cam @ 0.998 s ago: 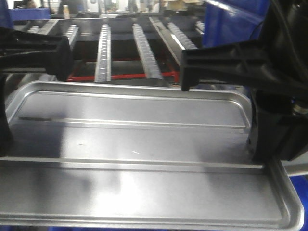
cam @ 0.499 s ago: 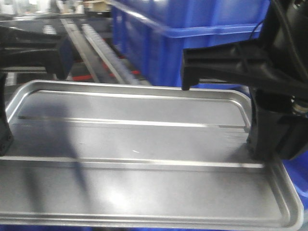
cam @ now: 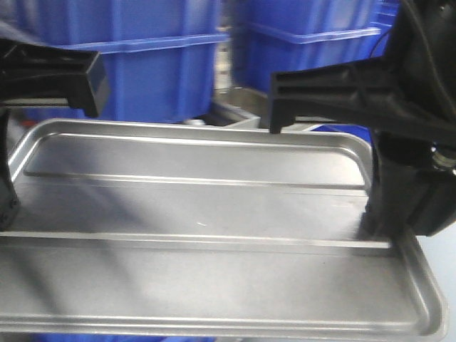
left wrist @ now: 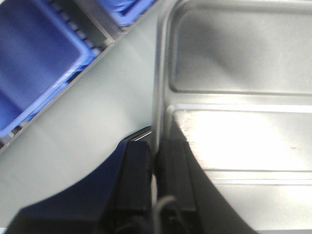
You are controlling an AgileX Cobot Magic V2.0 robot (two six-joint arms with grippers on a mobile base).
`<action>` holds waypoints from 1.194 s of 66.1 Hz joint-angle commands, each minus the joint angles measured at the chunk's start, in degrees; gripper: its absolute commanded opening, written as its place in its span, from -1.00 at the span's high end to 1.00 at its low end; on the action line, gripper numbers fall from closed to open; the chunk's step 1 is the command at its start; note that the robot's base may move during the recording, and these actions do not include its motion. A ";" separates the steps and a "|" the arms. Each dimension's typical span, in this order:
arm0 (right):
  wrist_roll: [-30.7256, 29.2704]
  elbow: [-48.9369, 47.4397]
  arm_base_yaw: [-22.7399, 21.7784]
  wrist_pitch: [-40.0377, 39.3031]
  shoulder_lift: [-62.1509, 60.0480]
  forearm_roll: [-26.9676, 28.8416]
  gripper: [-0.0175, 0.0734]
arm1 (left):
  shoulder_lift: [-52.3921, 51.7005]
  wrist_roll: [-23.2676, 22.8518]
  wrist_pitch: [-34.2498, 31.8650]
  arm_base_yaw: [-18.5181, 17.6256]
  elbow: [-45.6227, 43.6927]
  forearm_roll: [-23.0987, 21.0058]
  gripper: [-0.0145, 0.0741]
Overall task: Grab silver tray and place in blue box
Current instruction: 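Hold the tray level in both grippers while the base drives to the blue crate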
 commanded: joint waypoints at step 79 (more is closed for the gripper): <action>0.12 -1.40 0.21 -2.62 -1.64 -1.91 0.48 | -1.52 -0.68 -2.76 -0.74 -1.66 0.23 0.69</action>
